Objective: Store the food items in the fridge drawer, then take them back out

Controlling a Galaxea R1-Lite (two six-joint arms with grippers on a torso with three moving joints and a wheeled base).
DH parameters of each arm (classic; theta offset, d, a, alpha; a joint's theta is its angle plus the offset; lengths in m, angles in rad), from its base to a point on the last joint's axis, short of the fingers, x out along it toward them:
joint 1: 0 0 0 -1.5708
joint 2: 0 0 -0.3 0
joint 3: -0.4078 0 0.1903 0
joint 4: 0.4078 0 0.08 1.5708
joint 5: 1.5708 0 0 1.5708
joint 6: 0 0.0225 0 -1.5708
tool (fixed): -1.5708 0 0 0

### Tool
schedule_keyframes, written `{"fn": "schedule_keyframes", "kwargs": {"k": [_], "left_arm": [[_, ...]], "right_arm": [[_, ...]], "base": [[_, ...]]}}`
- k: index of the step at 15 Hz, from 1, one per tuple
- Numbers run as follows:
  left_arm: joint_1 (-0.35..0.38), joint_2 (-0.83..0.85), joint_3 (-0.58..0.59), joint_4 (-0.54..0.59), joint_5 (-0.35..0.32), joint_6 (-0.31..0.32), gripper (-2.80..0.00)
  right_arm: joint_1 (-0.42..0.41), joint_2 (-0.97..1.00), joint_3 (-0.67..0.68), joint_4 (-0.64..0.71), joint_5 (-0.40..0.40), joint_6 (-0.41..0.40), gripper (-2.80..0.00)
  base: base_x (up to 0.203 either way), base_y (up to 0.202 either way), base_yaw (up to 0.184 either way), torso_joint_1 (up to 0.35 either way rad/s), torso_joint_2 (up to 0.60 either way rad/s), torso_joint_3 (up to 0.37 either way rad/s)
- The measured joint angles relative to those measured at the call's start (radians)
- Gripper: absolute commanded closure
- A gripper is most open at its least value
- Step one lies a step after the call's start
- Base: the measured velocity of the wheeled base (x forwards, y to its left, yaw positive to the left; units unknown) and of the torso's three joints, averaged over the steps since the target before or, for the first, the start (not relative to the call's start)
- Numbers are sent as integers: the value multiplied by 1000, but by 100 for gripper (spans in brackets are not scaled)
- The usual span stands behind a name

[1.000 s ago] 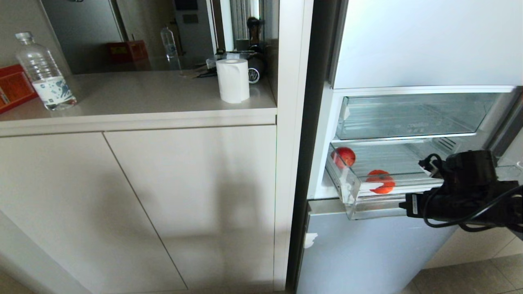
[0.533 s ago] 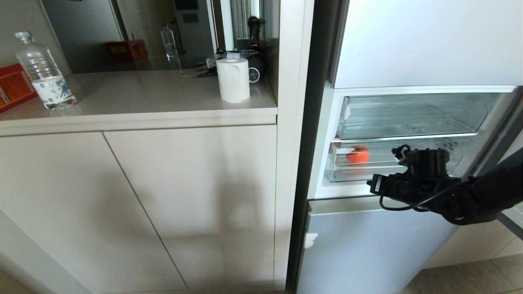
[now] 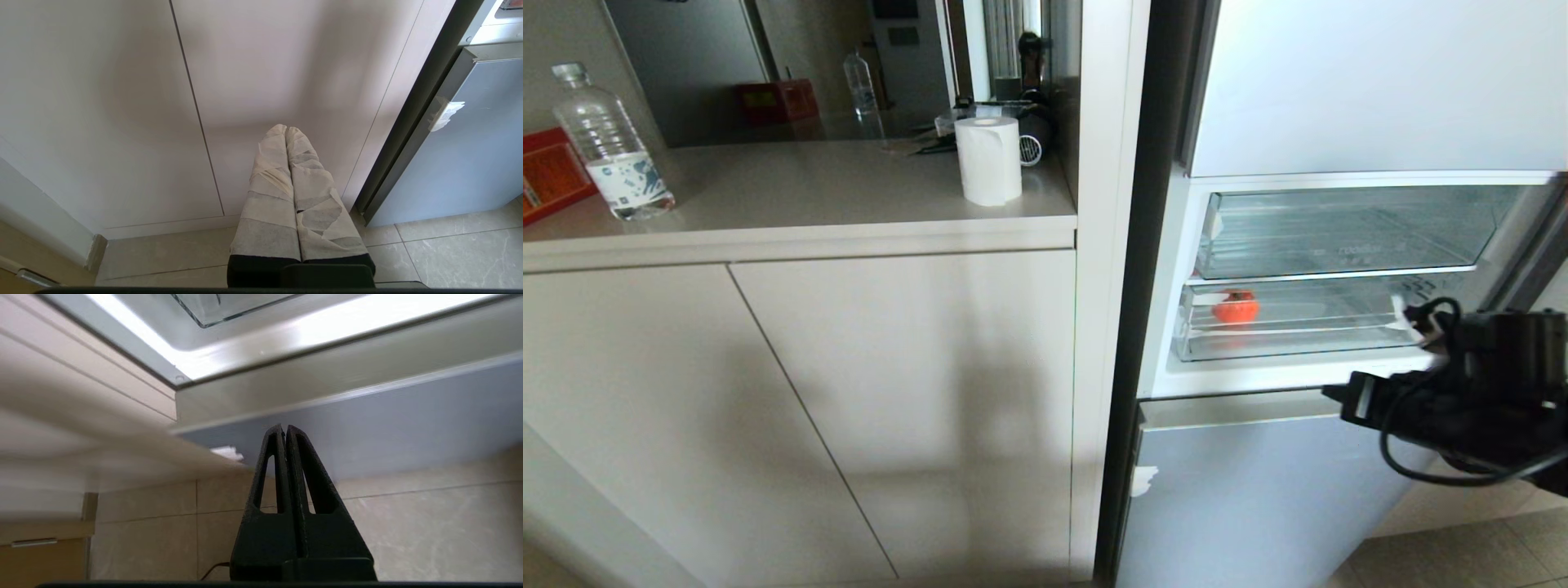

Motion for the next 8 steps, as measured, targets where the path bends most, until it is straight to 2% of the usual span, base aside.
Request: {"fn": "schedule_keyframes", "kwargs": {"k": [2, 4, 7, 8], "left_arm": [[0, 0, 0, 0, 0, 0, 0], [0, 0, 0, 0, 0, 0, 0], [0, 0, 0, 0, 0, 0, 0], [0, 0, 0, 0, 0, 0, 0]], "right_arm": [[-115, -211, 109, 43, 4, -34, 0], [-365, -394, 197, 71, 16, -85, 0], [-744, -560, 300, 92, 50, -172, 0], [-846, -594, 322, 94, 66, -196, 0]], "base": [[0, 0, 0, 0, 0, 0], [0, 0, 0, 0, 0, 0], [0, 0, 0, 0, 0, 0], [0, 0, 0, 0, 0, 0]]}}
